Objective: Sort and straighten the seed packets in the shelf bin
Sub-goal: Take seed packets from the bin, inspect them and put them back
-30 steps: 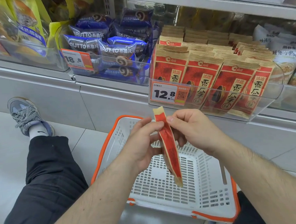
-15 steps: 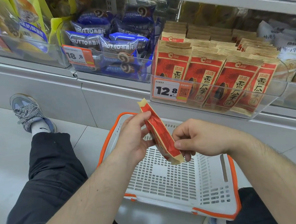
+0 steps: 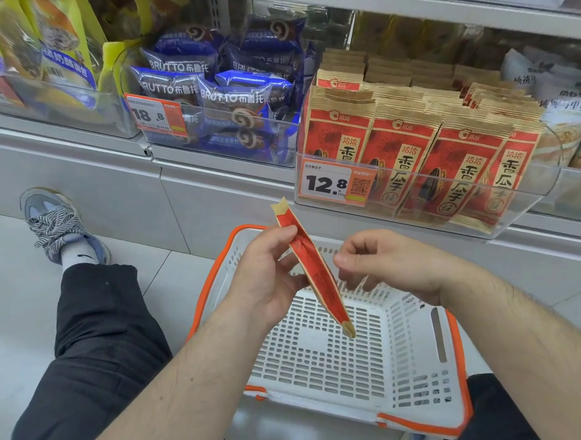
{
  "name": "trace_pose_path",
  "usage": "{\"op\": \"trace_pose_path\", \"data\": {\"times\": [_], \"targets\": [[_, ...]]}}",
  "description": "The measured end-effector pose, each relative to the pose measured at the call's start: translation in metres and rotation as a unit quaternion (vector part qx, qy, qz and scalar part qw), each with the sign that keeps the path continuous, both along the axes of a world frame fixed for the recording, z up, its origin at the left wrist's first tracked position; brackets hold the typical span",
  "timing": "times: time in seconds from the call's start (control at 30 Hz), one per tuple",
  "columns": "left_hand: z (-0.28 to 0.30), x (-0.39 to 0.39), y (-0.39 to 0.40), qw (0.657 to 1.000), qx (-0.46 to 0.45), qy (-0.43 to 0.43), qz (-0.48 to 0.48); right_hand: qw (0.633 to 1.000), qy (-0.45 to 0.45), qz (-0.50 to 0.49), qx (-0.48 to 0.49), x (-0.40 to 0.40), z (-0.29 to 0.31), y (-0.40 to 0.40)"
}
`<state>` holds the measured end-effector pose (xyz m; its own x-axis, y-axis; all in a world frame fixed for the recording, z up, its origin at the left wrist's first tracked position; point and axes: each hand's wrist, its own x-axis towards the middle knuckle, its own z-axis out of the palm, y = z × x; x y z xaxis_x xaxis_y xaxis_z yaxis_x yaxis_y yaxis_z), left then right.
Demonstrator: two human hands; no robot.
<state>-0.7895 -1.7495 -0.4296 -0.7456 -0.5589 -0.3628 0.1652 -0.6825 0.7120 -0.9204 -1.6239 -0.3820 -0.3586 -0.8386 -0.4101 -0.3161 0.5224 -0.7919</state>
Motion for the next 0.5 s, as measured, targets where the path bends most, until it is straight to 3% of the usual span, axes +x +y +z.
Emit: {"op": "trace_pose_path", "data": {"times": [0.07,0.17,0.23,0.37,0.5], "targets": [[0.001,0.0,0.0,1.0,0.003,0.019,-0.003,0.995,-0.081,-0.06,0.011,-0.001,-0.008,-0.001],[-0.001,0.001,0.001,0.999,0.008,0.051,-0.012,0.971,-0.233,-0.058,0.007,0.005,-0.02,-0.004],[-0.002,0.002,0.001,0.999,0.009,0.049,-0.015,0.962,-0.271,-0.046,-0.002,0.01,-0.023,-0.005],[0.001,0.002,0.002,0.999,0.01,0.039,-0.009,0.971,-0.237,-0.04,-0.007,0.01,-0.026,-0.007],[0.004,0.001,0.003,1.0,-0.019,-0.005,-0.002,0.993,-0.068,-0.093,0.006,0.01,-0.033,-0.009]]}}
